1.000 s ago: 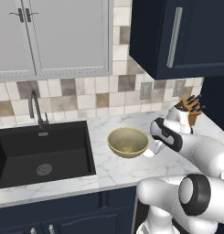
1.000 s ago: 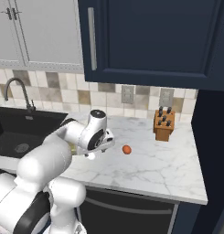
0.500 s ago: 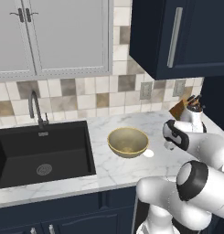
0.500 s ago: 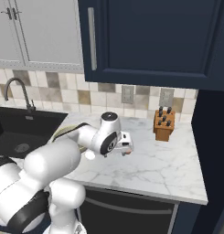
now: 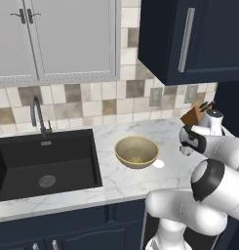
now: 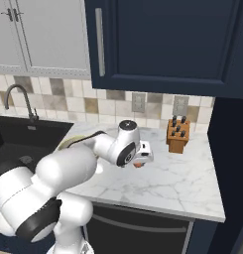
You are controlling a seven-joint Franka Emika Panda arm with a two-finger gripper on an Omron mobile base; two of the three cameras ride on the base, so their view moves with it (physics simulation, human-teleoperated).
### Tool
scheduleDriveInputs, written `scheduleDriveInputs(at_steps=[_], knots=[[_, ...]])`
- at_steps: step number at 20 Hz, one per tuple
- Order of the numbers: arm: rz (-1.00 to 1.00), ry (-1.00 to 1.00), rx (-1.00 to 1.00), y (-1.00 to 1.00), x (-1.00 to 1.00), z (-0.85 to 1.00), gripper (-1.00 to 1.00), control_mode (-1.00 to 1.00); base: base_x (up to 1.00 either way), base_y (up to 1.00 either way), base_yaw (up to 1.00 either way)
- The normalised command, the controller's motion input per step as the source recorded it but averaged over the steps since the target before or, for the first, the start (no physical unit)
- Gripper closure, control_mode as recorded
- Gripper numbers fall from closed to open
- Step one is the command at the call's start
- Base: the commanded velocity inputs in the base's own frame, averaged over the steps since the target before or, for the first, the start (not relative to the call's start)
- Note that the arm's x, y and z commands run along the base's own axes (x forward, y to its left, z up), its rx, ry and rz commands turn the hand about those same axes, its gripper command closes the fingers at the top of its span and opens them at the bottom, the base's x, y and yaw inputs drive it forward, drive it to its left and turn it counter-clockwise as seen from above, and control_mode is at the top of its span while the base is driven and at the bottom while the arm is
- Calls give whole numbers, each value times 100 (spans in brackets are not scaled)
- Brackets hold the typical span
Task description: Gather the eggs and milk located in the vicinity of the sink area and place them right next to the bowl.
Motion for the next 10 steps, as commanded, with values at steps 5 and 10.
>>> scheduleDriveInputs(at_steps=[5,10], knots=[[2,0,-1,0,55,0,-100,-100,0,0,0],[1,0,0,-1,22,0,-100,-100,0,0,0]])
